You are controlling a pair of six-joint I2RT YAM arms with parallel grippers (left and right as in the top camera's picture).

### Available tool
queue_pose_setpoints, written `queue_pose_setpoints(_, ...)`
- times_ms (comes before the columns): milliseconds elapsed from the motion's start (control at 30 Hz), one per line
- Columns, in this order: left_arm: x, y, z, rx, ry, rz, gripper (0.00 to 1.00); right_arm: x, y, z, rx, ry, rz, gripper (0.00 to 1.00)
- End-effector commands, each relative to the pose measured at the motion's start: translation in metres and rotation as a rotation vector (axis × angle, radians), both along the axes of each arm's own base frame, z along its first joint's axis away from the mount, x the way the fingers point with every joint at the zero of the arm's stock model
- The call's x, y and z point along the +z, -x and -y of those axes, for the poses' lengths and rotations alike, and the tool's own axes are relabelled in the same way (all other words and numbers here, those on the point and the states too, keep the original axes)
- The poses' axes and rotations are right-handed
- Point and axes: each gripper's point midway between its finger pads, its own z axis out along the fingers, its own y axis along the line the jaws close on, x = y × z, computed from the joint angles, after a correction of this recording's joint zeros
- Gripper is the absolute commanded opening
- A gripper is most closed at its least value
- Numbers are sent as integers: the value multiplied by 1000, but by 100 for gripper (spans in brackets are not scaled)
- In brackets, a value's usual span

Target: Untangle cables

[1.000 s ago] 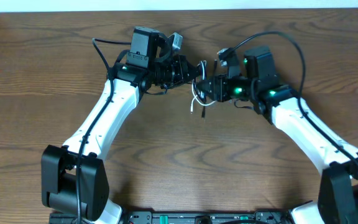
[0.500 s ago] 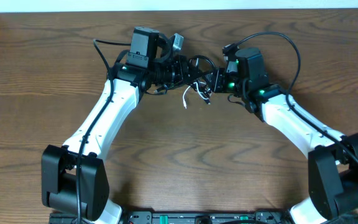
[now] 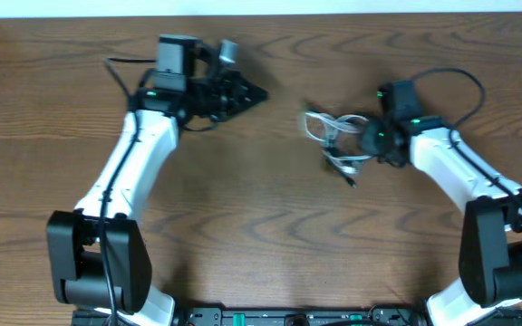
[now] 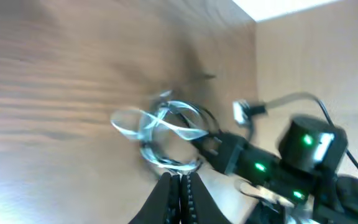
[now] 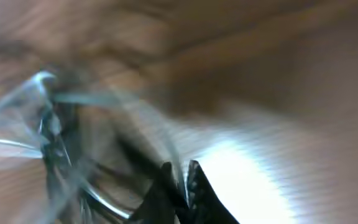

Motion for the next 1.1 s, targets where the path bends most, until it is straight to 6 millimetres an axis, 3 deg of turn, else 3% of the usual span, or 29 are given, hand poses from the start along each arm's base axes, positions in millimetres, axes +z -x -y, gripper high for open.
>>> queue_pose_setpoints(0, -4, -14, -29, 63, -86, 56, 7, -9, 11, 11, 58, 50, -53, 1)
queue_pose_setpoints(67, -12, -16, -44, 95, -137, 48, 8, -11, 17, 6, 101, 30, -75, 1)
queue_pose_setpoints(133, -20, -13, -52, 90, -180, 42, 7, -3, 16, -26, 271, -110, -50, 1)
queue_pose_setpoints(200, -23, -6, -48, 65, -191, 27, 7, 27, 14, -72, 512, -318, 49, 1)
queue_pose_setpoints(267, -23, -3, -42, 33, -189, 37, 7, 60, 13, -98, 652, -447, 145, 1)
queue_pose_setpoints(300, -20, 2, -32, -14, -169, 57, 8, 91, 10, -112, 739, -516, 232, 1)
queue_pose_setpoints(367, -12, 8, -18, -79, -123, 89, 12, 132, 8, -125, 840, -585, 346, 1)
queue_pose_setpoints(433, -10, 10, -11, -105, -113, 104, 25, 161, 8, -130, 890, -607, 423, 1)
queue_pose_setpoints(633, -7, 6, -7, -111, -111, 134, 59, 180, 15, -137, 929, -672, 459, 1)
queue_pose_setpoints(800, -6, 2, 7, -139, -105, 180, 64, 203, 27, -149, 1008, -813, 514, 1)
queue_pose_setpoints(1067, -21, -1, 50, -224, -72, 223, 64, 220, 36, -147, 1041, -925, 539, 1)
